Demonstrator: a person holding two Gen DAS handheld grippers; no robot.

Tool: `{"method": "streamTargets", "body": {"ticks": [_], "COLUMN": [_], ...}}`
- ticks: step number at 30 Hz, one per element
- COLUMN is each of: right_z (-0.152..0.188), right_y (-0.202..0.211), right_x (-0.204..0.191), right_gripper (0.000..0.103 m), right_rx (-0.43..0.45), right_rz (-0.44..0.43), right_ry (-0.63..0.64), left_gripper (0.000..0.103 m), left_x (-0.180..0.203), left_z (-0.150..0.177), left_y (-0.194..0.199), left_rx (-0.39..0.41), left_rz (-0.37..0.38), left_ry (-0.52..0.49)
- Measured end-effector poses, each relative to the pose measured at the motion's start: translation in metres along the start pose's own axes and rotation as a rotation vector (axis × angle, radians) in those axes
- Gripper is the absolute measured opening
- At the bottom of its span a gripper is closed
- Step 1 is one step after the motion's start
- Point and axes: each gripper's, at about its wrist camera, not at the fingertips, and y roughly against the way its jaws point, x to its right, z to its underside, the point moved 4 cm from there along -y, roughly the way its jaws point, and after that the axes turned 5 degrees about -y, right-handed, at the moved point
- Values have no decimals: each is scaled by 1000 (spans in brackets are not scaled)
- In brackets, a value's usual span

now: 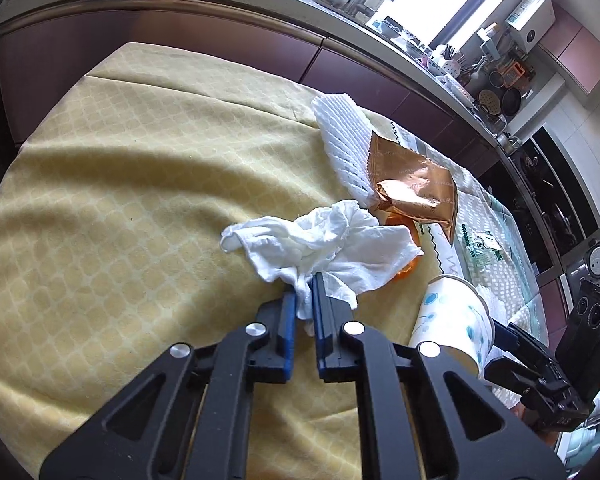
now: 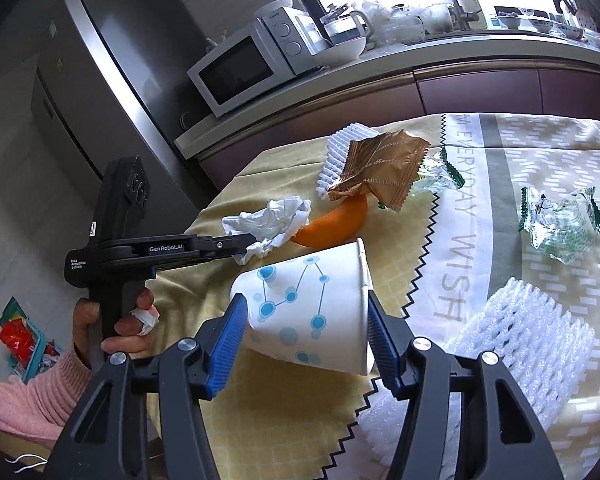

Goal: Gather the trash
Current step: 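Grasp the white tissue with the left gripper while the right gripper grasps another paper cup, then carry the tissue and paper cup over the teal bin with both grippers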

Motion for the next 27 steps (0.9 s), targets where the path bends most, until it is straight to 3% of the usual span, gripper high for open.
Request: {"method": "streamTargets", "body": {"ticks": [6, 12, 27], "right_z": [1, 2, -2], "right_y": [4, 6, 9], "right_x": [-6, -12, -36], "right_gripper": [38, 33, 6], "right_rx": [2, 3, 26], "right_rz": [-16, -36, -59], "right_ry": [14, 18, 55], "left_gripper": [4, 4, 4], "left_x": [-1, -9, -41], "left_z": [4, 10, 43], "left_y": [14, 43, 120], "left_rx": [33, 88, 191], "left_rz": [-9, -32, -123], "left_ry": [-12, -31, -67]}}
